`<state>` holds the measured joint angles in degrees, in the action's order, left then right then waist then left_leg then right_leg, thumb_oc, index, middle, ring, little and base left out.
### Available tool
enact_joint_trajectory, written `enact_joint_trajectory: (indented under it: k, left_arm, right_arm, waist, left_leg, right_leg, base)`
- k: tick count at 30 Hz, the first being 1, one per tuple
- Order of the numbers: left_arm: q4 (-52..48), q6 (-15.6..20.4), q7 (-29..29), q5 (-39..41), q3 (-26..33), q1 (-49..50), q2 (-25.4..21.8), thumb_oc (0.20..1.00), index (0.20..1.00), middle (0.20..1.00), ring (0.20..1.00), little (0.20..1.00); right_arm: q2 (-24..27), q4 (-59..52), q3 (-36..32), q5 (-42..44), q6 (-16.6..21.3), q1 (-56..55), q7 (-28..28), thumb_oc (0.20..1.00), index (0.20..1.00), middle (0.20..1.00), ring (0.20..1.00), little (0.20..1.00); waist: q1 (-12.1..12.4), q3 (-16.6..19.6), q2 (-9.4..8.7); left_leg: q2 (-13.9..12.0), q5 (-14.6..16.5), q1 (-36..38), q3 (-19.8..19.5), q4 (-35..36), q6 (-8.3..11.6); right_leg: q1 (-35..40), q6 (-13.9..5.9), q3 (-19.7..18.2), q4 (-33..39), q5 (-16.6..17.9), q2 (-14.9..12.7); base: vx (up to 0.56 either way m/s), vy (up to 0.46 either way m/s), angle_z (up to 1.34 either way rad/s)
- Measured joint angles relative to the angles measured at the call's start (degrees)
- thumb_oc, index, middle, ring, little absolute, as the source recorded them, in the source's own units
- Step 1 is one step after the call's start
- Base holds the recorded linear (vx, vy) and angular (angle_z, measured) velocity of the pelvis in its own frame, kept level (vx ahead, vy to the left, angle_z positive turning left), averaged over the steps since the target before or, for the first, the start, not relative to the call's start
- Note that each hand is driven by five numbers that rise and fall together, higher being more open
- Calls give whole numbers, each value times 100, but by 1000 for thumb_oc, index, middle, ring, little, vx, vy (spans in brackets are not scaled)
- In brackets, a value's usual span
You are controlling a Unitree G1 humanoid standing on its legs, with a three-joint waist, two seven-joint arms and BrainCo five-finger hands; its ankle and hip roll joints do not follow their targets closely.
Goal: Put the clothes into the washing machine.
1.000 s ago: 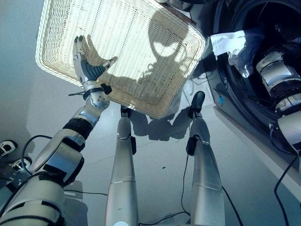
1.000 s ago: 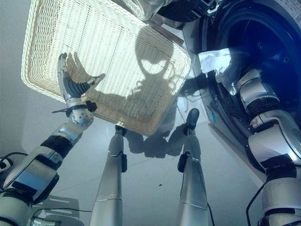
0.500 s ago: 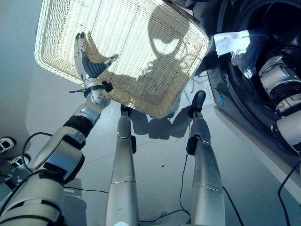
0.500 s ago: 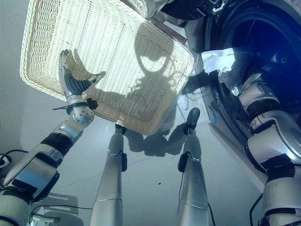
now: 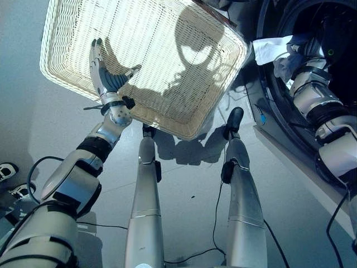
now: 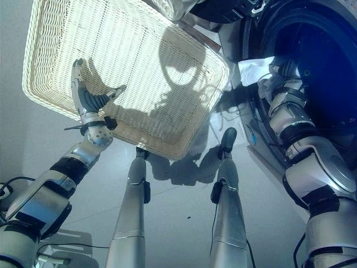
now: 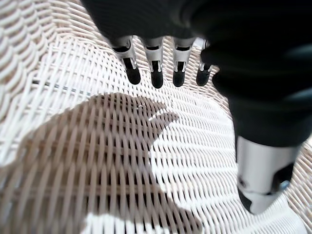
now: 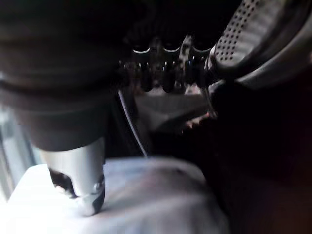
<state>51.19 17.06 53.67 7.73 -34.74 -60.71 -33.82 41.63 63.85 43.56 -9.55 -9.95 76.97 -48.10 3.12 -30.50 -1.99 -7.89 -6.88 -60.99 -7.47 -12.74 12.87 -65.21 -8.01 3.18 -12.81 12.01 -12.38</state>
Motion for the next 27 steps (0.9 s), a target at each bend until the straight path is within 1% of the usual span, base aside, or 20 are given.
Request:
enact_joint_trajectory:
  k: [2, 4, 10, 14, 17, 19, 20, 21, 22, 27]
  left_arm:
    - [4, 1, 21, -20, -2, -16, 45, 1000, 1000, 1000, 1000, 1000]
    - [34, 5, 31, -21, -2, -36, 74, 1000, 1000, 1000, 1000, 1000]
    - [122, 4, 51, -22, -1, -61, 196, 1000, 1000, 1000, 1000, 1000]
    - [125, 4, 53, -23, -1, -63, 239, 1000, 1000, 1000, 1000, 1000]
    - [125, 4, 53, -23, -1, -66, 254, 1000, 1000, 1000, 1000, 1000]
    - [125, 2, 58, -23, -1, -57, 270, 1000, 1000, 1000, 1000, 1000]
    - [124, 0, 69, -23, 0, -57, 283, 1000, 1000, 1000, 1000, 1000]
    - [123, -1, 83, -23, 0, -55, 297, 1000, 1000, 1000, 1000, 1000]
    - [122, -2, 100, -24, 1, -51, 333, 1000, 1000, 1000, 1000, 1000]
    - [122, -2, 112, -24, 0, -45, 405, 1000, 1000, 1000, 1000, 1000]
  right_arm:
    - [-151, 40, 6, -139, 96, -77, 170, 1000, 1000, 1000, 1000, 1000]
    - [-228, 161, 7, -220, 116, -87, 254, 1000, 1000, 1000, 1000, 1000]
    - [-240, 264, 22, -492, 113, -183, 611, 1000, 1000, 1000, 1000, 1000]
    - [-259, 268, 38, -512, 52, -204, 733, 1000, 1000, 1000, 1000, 1000]
    - [-265, 266, 37, -581, -72, -183, 799, 1000, 1000, 1000, 1000, 1000]
    - [-264, 267, 39, -692, -176, -174, 837, 1000, 1000, 1000, 1000, 1000]
    - [-263, 267, 39, -751, -223, -164, 852, 498, 498, 498, 498, 498]
    - [-260, 266, 42, -791, -258, -160, 863, 498, 498, 498, 498, 498]
    - [-250, 268, 57, -822, -298, -158, 891, 200, 200, 200, 200, 200]
    - [-224, 266, 59, -901, -393, -89, 865, 200, 200, 200, 200, 200]
  waist:
    - [-23, 0, 1]
    - [-38, 2, 4]
    - [-52, 6, 11]
    - [-45, 6, 12]
    - [-45, 7, 15]
    - [-44, 24, 47]
    - [-44, 33, 63]
    - [-45, 37, 71]
    - [-42, 41, 79]
    - [-48, 53, 101]
  left_leg:
    - [2, -1, 0, 7, 1, -1]
    - [4, -2, 0, 12, 0, -2]
    - [4, -12, 2, 15, 4, -2]
    - [6, -33, 2, 15, 17, -1]
    - [28, -51, 2, 25, 30, -6]
    - [45, -91, 2, 27, 91, -18]
    - [55, -107, 4, 28, 124, -20]
    - [63, -107, 3, 28, 132, -21]
    - [76, -110, 4, 28, 133, -26]
    - [94, -117, 5, 28, 138, -34]
  right_leg:
    - [-5, 0, 0, -1, 0, -4]
    - [-7, 0, 0, -1, 0, -7]
    - [-8, -1, 0, -5, -1, -9]
    - [-18, 0, -1, -5, 0, -13]
    - [-66, 3, -10, -88, -26, -41]
    - [-99, 1, -14, -118, -31, -62]
    - [-114, 1, -14, -124, -31, -73]
    - [-119, 1, -14, -130, -31, -81]
    - [-123, 1, -19, -139, -30, -94]
    - [-123, -3, -19, -145, -32, -113]
  base:
    - [0, 0, 0]
    - [0, 0, 0]
    - [0, 0, 0]
    - [0, 0, 0]
    - [0, 4, 1]
    - [6, 22, 5]
    - [7, 27, 4]
    - [6, 25, 4]
    - [1, 10, 3]
    - [0, 2, 1]
